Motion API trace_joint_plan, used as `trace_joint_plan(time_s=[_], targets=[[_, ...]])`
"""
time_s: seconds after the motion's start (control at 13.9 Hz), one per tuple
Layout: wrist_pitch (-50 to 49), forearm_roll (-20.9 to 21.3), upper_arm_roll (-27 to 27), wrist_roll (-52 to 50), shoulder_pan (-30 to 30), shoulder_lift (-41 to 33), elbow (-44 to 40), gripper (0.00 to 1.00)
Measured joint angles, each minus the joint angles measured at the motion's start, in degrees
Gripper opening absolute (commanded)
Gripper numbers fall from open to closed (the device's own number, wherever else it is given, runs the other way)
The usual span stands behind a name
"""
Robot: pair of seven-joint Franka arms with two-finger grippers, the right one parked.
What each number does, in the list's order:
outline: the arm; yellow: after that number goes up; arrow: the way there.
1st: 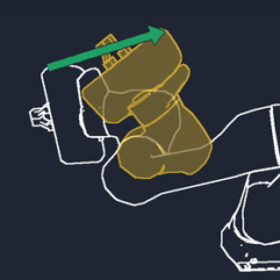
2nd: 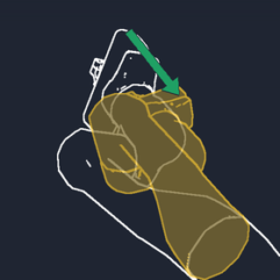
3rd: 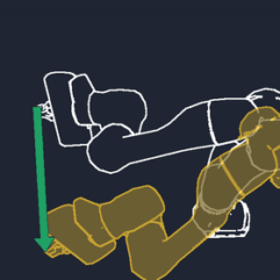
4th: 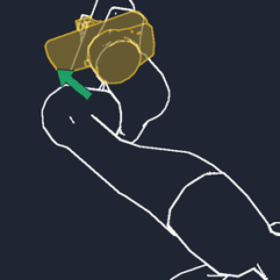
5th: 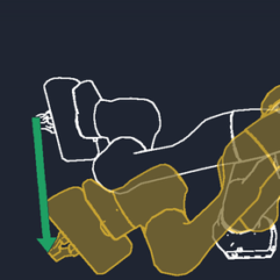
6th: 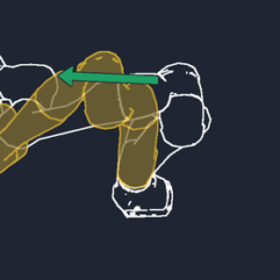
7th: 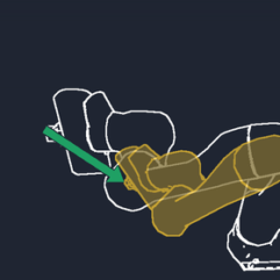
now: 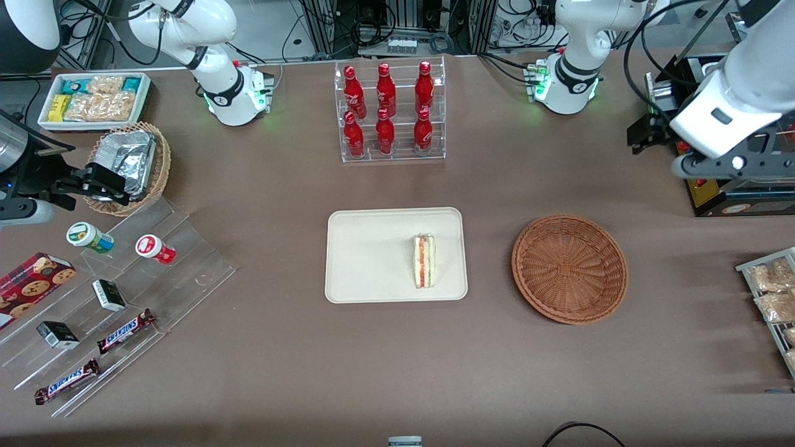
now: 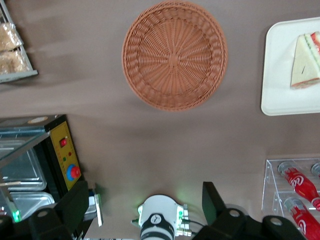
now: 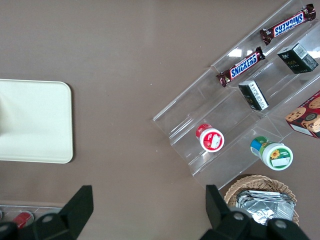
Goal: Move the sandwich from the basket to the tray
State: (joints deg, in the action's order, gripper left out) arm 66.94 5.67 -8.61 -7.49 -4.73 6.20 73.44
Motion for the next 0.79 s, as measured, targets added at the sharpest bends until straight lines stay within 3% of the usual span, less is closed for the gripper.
trace_joint_plan(time_s=[0.79], targets=[[-4.2, 0.0, -3.2, 0.0, 4.4, -2.6, 0.7, 1.00]])
